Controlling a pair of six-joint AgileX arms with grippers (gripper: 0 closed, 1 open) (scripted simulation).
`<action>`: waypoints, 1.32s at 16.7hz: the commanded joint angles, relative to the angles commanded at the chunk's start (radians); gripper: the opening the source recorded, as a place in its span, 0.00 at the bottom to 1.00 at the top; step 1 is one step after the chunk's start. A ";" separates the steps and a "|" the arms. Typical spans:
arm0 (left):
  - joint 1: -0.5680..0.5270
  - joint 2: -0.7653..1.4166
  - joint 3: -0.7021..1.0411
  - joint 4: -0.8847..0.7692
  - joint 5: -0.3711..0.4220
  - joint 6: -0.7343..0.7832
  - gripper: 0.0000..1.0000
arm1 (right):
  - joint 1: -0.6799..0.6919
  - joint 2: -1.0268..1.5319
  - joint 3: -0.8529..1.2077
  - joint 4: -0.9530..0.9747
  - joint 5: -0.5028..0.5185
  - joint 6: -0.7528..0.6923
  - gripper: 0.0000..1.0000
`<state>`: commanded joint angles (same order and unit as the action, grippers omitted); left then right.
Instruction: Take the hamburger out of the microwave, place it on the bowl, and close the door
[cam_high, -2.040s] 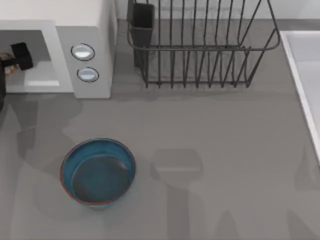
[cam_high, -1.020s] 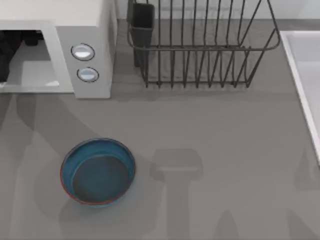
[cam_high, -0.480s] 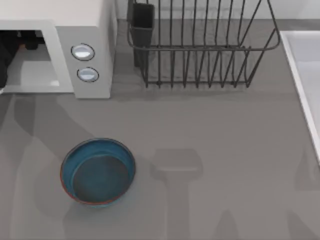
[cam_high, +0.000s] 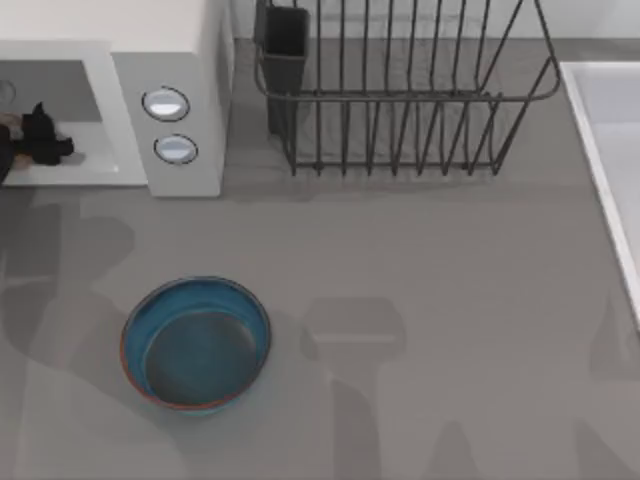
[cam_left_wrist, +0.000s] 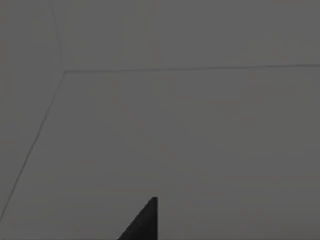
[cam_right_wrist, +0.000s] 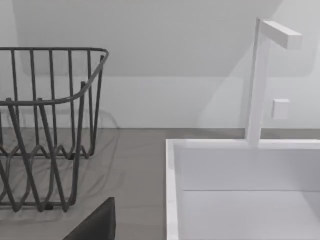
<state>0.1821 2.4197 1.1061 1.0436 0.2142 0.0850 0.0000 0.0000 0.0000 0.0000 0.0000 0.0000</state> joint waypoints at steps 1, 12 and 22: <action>0.007 -0.029 -0.076 0.043 0.006 0.002 0.00 | 0.000 0.000 0.000 0.000 0.000 0.000 1.00; 0.028 -0.151 -0.342 0.218 0.029 0.011 0.00 | 0.000 0.000 0.000 0.000 0.000 0.000 1.00; 0.029 -0.460 -0.329 -0.106 0.025 0.013 0.00 | 0.000 0.000 0.000 0.000 0.000 0.000 1.00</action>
<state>0.2107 1.9601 0.7771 0.9373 0.2393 0.0977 0.0000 0.0000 0.0000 0.0000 0.0000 0.0000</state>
